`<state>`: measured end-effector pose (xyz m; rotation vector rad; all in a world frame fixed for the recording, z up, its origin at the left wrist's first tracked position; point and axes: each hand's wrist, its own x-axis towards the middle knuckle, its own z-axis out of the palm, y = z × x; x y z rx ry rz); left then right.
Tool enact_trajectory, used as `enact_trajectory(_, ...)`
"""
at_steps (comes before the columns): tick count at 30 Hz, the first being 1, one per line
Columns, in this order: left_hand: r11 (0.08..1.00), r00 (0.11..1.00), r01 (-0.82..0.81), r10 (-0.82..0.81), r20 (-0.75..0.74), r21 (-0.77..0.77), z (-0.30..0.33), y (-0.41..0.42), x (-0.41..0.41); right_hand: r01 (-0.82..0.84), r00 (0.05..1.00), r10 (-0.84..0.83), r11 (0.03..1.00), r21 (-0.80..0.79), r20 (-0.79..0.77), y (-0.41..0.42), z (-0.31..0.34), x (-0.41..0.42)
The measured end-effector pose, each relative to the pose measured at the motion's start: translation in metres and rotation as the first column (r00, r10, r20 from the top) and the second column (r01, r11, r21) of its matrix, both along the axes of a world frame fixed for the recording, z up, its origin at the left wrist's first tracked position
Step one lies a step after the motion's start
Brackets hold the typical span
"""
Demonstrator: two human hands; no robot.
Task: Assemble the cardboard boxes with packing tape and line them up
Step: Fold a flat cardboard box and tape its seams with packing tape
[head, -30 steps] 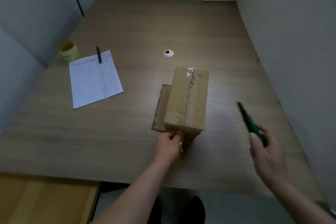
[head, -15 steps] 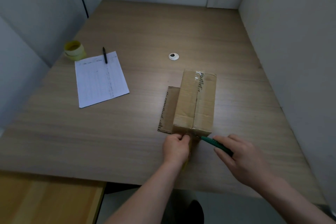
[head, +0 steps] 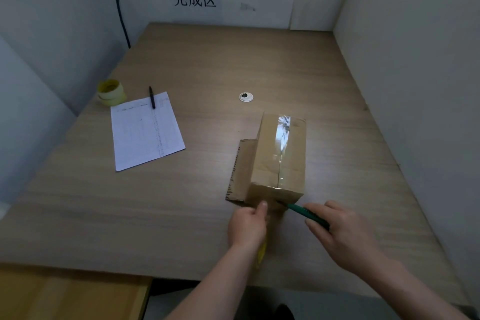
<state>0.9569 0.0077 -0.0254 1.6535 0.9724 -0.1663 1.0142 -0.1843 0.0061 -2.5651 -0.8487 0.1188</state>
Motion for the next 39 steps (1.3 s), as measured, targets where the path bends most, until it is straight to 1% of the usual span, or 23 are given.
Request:
enact_trajectory(3, 0.999, 1.000, 0.003, -0.002, 0.012, -0.046, 0.001, 0.002, -0.005, 0.045, 0.998, -0.044, 0.998, 0.033, -0.038, -0.020, -0.009, 0.000)
enact_trajectory(6, 0.994, 1.000, -0.018, 0.020, 0.023, -0.105, 0.001, 0.003, -0.007, 0.217, 0.976, -0.217, 0.976, -0.018, -0.031, -0.051, -0.029, -0.003)
enact_trajectory(8, 0.986, 0.999, -0.025, 0.032, 0.034, -0.168, 0.000, 0.001, -0.010, 0.364, 0.930, -0.368, 0.926, -0.102, -0.024, -0.073, -0.047, -0.002)
enact_trajectory(10, 0.977, 0.998, 0.005, 0.007, 0.056, -0.214, 0.003, 0.000, -0.014, 0.461, 0.875, -0.480, 0.865, -0.198, -0.061, -0.090, -0.064, 0.001)
enact_trajectory(14, 0.969, 0.986, 0.115, -0.084, 0.146, -0.217, 0.009, -0.007, -0.019, 0.512, 0.775, -0.609, 0.763, -0.395, -0.171, -0.099, -0.083, 0.009)
enact_trajectory(16, 0.957, 0.978, 0.131, -0.082, 0.191, -0.259, 0.015, -0.013, -0.019, 0.548, 0.736, -0.667, 0.687, -0.478, -0.115, -0.088, -0.081, 0.009)
enact_trajectory(17, 0.950, 0.973, 0.136, -0.075, 0.218, -0.282, 0.017, -0.017, -0.019, 0.581, 0.724, -0.680, 0.692, -0.429, -0.115, -0.077, -0.073, 0.006)
enact_trajectory(18, 0.944, 0.970, 0.144, -0.075, 0.232, -0.295, 0.018, -0.019, -0.018, 0.602, 0.723, -0.666, 0.737, -0.308, -0.182, -0.061, -0.060, -0.001)
enact_trajectory(19, 0.937, 0.966, 0.161, -0.084, 0.246, -0.310, 0.020, -0.021, -0.017, 0.601, 0.731, -0.602, 0.791, -0.113, -0.322, -0.042, -0.044, -0.009)
enact_trajectory(20, 0.930, 0.960, 0.192, -0.110, 0.259, -0.314, 0.022, -0.023, -0.017, 0.594, 0.719, -0.481, 0.800, 0.084, -0.501, -0.023, -0.027, -0.018)
enact_trajectory(21, 0.926, 0.949, 0.227, -0.141, 0.281, -0.301, 0.024, -0.025, -0.016, 0.588, 0.666, -0.319, 0.780, 0.213, -0.674, -0.005, -0.011, -0.027)
enact_trajectory(22, 0.924, 0.936, 0.260, -0.170, 0.308, -0.280, 0.025, -0.027, -0.016, 0.588, 0.590, -0.173, 0.761, 0.273, -0.789, 0.010, -0.001, -0.033)
enact_trajectory(23, 0.920, 0.925, 0.282, -0.185, 0.333, -0.272, 0.028, -0.029, -0.016, 0.601, 0.535, -0.094, 0.741, 0.300, -0.840, 0.020, 0.004, -0.037)
enact_trajectory(24, 0.915, 0.917, 0.291, -0.184, 0.354, -0.280, 0.030, -0.031, -0.015, 0.621, 0.520, -0.066, 0.715, 0.323, -0.852, 0.027, 0.005, -0.039)
enact_trajectory(28, 0.912, 0.906, 0.293, -0.170, 0.387, -0.286, 0.034, -0.036, -0.014, 0.659, 0.569, -0.069, 0.634, 0.405, -0.819, 0.034, 0.013, -0.033)
enact_trajectory(30, 0.930, 0.892, 0.296, -0.188, 0.412, -0.217, 0.032, -0.039, -0.014, 0.649, 0.593, -0.064, 0.628, 0.430, -0.802, 0.034, 0.020, -0.030)
enact_trajectory(31, 0.939, 0.880, 0.312, -0.227, 0.418, -0.147, 0.032, -0.041, -0.014, 0.642, 0.601, -0.058, 0.629, 0.438, -0.798, 0.034, 0.023, -0.027)
enact_trajectory(32, 0.941, 0.860, 0.335, -0.292, 0.418, -0.033, 0.030, -0.042, -0.015, 0.638, 0.604, -0.046, 0.626, 0.448, -0.795, 0.033, 0.025, -0.025)
enact_trajectory(33, 0.925, 0.832, 0.360, -0.378, 0.407, 0.124, 0.029, -0.042, -0.015, 0.632, 0.609, -0.039, 0.627, 0.455, -0.792, 0.032, 0.027, -0.023)
enact_trajectory(34, 0.876, 0.798, 0.377, -0.472, 0.376, 0.299, 0.028, -0.040, -0.015, 0.628, 0.611, -0.035, 0.629, 0.458, -0.790, 0.031, 0.028, -0.022)
enact_trajectory(36, 0.701, 0.729, 0.374, -0.627, 0.274, 0.607, 0.025, -0.036, -0.015, 0.638, 0.601, -0.032, 0.621, 0.456, -0.798, 0.027, 0.027, -0.020)
enact_trajectory(37, 0.605, 0.698, 0.352, -0.678, 0.230, 0.714, 0.025, -0.036, -0.014, 0.651, 0.595, -0.037, 0.608, 0.454, -0.803, 0.025, 0.026, -0.019)
enact_trajectory(39, 0.450, 0.670, 0.300, -0.727, 0.150, 0.841, 0.031, -0.033, -0.010, 0.654, 0.609, -0.066, 0.605, 0.454, -0.791, 0.021, 0.026, -0.015)
